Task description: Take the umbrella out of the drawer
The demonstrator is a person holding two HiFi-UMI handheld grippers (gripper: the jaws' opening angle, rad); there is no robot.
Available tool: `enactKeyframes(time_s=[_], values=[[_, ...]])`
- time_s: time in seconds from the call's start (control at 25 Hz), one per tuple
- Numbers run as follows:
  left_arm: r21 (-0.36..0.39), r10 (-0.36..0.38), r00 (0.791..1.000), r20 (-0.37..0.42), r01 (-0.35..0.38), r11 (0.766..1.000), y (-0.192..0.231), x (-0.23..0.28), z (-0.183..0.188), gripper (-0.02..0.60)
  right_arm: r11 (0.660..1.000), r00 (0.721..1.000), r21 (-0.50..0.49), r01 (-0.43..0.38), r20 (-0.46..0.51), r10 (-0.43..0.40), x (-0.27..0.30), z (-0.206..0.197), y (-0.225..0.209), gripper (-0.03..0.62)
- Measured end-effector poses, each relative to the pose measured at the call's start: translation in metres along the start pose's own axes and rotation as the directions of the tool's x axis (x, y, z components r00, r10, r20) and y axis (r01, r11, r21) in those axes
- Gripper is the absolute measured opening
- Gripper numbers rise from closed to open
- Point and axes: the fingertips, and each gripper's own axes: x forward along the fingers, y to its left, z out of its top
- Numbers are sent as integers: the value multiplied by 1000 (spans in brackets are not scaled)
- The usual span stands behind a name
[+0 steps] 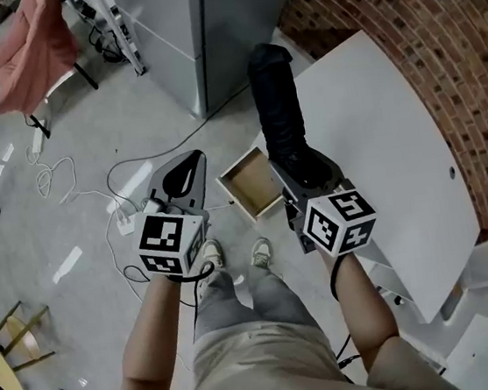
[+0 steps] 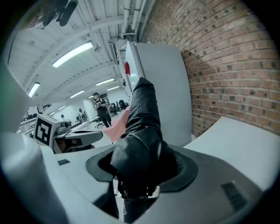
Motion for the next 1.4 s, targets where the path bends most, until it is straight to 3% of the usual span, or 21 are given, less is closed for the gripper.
enactKeyframes(time_s=[0.32,0.6,0.88,1.12,1.28,1.4], values=[[76,-20,982,186,6,997,-23,-52,116,8,999,982,-34,3,189,3,-83,94,29,253],[147,-77,958,276,37,988,-57,-98,173,8,995,935,-100,19,355,18,-154,160,56,253],[179,-112,938,328,54,982,-83,-138,191,8,988,900,-149,34,434,35,-200,175,77,253],[236,-122,932,342,40,971,-95,-154,187,8,989,895,-145,33,445,36,-221,161,88,253],[310,-108,940,324,2,951,-100,-155,172,8,988,903,-154,29,428,40,-226,149,95,253],[314,-101,947,305,0,949,-104,-155,160,8,990,912,-144,9,408,51,-226,136,99,253]])
